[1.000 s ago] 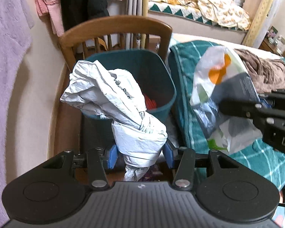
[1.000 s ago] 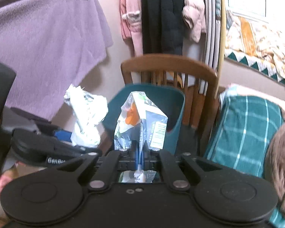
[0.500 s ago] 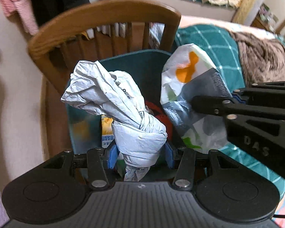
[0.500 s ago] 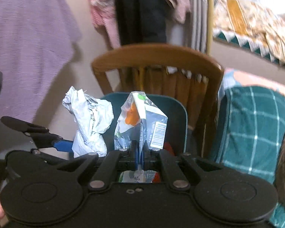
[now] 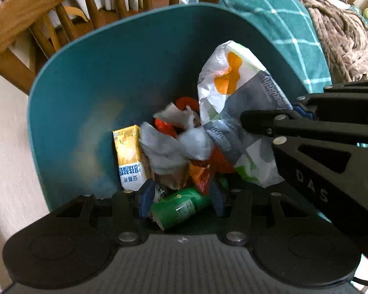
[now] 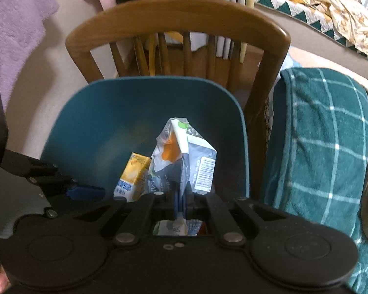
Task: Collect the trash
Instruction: 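Drop white plastic bag into wastebasket with left tool while right tool drops carton, then withdraw both tools from the wastebasket and lower toward the floor trash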
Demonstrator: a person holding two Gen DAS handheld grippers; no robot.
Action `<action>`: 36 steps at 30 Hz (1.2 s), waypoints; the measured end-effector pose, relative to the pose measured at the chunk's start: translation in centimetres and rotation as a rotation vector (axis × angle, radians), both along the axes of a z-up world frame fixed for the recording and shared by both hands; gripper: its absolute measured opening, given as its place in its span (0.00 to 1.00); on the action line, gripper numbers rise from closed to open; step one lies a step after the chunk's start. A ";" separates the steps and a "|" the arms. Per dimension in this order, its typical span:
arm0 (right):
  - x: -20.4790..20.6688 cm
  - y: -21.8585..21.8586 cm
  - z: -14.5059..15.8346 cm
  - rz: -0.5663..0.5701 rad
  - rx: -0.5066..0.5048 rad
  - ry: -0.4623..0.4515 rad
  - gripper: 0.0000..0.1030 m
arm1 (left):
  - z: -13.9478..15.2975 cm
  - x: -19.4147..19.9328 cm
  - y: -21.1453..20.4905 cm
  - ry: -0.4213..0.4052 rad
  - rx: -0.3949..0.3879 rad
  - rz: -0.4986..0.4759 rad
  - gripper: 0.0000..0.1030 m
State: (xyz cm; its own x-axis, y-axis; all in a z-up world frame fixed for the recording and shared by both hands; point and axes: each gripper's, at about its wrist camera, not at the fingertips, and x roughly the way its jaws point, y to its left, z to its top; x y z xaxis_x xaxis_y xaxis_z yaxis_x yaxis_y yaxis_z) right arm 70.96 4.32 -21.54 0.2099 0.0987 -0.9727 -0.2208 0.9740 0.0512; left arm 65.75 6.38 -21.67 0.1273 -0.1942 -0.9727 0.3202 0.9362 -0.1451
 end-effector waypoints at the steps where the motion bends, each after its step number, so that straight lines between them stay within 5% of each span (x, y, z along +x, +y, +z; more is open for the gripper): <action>1: 0.0 0.1 -0.2 0.002 -0.008 0.005 0.04 | -0.3 0.1 0.3 0.007 0.002 -0.002 0.46; 17: -0.7 0.2 0.3 0.017 -0.040 0.017 0.31 | 1.1 -1.3 1.2 -0.018 -0.049 -0.005 0.57; 36: -6.7 -4.6 10.7 0.082 0.117 -0.153 0.45 | 10.6 -9.7 -1.3 -0.264 -0.080 0.130 0.61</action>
